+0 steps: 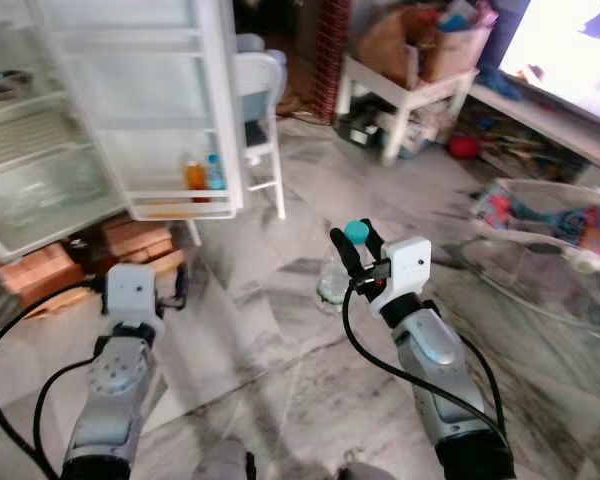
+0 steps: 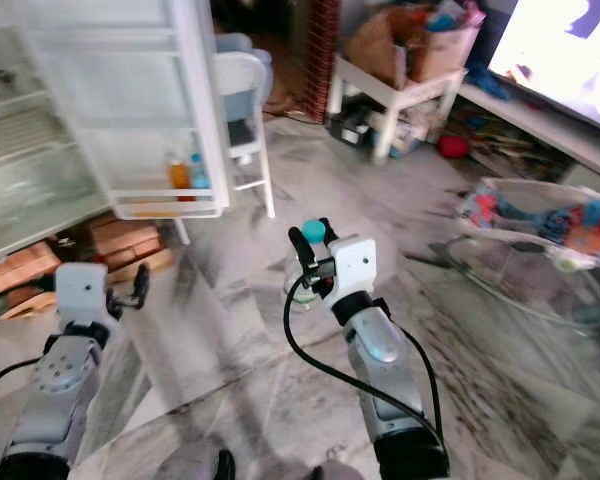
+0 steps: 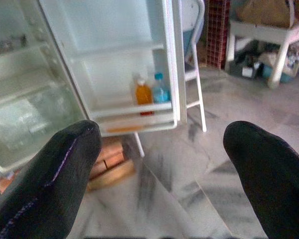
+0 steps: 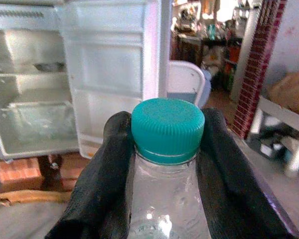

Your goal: Restocking fridge

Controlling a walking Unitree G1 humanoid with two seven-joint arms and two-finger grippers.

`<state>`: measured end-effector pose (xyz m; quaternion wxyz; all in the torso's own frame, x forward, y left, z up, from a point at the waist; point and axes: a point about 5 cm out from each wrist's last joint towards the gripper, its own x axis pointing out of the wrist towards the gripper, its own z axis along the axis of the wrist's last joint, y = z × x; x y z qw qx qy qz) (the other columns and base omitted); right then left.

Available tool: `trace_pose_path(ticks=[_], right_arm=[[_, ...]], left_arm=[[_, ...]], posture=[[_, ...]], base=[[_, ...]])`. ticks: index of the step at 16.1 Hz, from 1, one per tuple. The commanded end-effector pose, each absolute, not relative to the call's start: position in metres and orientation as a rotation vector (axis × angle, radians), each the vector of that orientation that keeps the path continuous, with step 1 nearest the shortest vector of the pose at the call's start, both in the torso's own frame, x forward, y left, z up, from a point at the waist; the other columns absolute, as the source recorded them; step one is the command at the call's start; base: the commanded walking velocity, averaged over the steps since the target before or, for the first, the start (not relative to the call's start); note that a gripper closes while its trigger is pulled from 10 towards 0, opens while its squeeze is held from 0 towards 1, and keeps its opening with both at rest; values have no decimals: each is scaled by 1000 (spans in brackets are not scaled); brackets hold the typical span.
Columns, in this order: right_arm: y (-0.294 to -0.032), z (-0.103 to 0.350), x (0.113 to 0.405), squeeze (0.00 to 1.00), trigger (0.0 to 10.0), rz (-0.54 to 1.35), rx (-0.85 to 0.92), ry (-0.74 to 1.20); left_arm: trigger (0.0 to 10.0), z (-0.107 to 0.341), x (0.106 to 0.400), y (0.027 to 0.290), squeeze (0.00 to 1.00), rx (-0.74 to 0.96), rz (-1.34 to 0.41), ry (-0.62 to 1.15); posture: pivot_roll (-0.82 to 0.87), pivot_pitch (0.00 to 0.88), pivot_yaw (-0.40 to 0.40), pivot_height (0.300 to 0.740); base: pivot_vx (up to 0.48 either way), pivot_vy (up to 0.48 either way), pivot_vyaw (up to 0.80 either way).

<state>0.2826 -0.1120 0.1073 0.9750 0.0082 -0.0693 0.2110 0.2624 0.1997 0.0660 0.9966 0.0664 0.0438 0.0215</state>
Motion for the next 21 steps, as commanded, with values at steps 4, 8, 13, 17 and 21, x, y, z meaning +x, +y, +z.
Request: trace_pose_path(ticks=[4, 8, 13, 17, 21], right_arm=[[-112, 121, 286, 0, 10000, 451, 0, -200], [-110, 122, 287, 0, 10000, 466, -2, -208], [-112, 122, 289, 0, 10000, 454, -13, -210], [-112, 123, 289, 0, 10000, 452, -15, -215], [-110, 119, 288, 0, 10000, 464, -28, -206]], left_arm=[[10000, 65, 263, 203, 0, 170, 41, 88], [10000, 65, 266, 204, 0, 175, 45, 84], [10000, 63, 266, 204, 0, 181, 49, 83], [10000, 69, 268, 201, 0, 183, 43, 57], [10000, 67, 268, 202, 0, 182, 61, 69]], posture=[[112, 52, -45, 740], [111, 46, -46, 740], [112, 48, -52, 740], [112, 49, -51, 740], [112, 49, -51, 740]], base=[[65, 435, 727], [289, 383, 795], [432, 0, 226], [437, 0, 0], [433, 0, 0]])
